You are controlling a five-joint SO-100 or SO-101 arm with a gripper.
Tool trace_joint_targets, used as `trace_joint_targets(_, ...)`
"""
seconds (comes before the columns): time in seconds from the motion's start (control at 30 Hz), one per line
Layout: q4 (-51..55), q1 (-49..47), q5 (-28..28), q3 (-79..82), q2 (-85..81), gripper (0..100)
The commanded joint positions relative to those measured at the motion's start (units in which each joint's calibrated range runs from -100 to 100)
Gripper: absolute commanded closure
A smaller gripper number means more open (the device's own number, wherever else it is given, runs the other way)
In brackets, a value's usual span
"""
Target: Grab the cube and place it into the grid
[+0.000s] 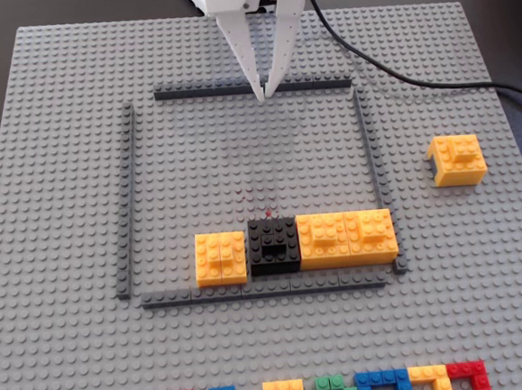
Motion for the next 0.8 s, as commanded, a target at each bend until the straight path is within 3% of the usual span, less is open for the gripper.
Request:
trace_joint_targets(0.0,-2.32,-0.71,0.29,-2.83,2.87,100)
trace_joint_targets(0.4,-4.47,-5.35,-1.37,-23.31,25.82,100)
trace_joint_targets(0.77,7.74,-12.64,-7.33,-56.84,47.92,100)
